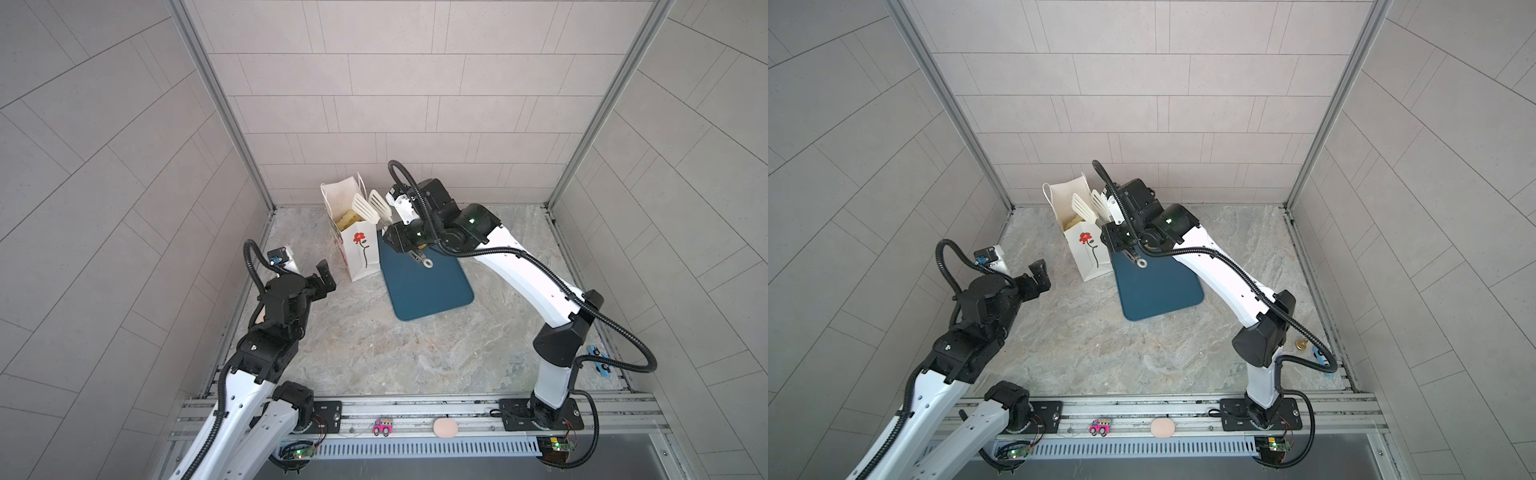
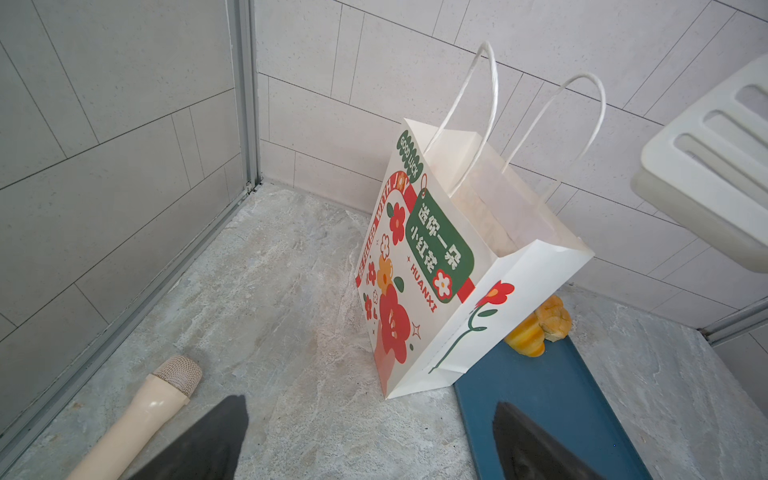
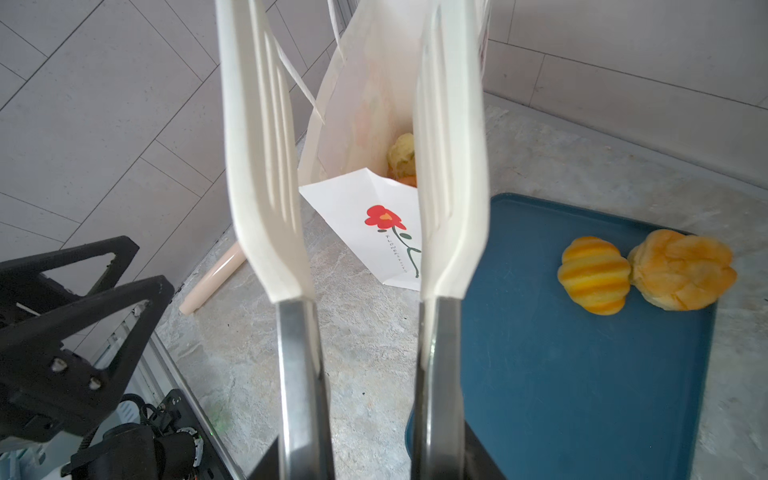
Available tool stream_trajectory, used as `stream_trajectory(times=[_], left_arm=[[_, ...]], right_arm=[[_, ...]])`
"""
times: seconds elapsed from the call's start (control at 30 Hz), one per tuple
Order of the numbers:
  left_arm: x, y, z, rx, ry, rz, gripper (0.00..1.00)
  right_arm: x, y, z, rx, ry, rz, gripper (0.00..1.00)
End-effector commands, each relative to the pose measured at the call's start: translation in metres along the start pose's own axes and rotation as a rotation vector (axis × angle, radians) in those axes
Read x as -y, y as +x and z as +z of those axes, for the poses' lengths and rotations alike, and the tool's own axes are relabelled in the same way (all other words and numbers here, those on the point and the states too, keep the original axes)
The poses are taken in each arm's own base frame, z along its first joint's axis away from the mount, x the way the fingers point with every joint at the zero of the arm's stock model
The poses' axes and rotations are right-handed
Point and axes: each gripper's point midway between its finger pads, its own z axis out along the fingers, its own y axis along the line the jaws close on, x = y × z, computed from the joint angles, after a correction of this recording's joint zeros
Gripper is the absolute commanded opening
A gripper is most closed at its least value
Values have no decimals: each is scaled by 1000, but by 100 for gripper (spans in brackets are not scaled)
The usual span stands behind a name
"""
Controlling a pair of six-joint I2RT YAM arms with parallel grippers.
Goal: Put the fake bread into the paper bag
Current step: 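Move the open tongs back over the tray toward the striped roll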
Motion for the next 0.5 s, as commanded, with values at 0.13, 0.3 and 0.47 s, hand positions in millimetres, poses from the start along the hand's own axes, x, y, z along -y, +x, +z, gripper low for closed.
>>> stream_trajectory(times=[0.13,0.3,0.47], left_arm=[[4,-5,3,5,9,-25,100],[7,-6,5,-1,17,-28,100],[8,-4,7,-5,21,-37,100]], right_arm=[[50,15,-32,55,172,-5,46],[94,41,-35,45,265,48,46],[132,72,-30,-28,346,65,46]])
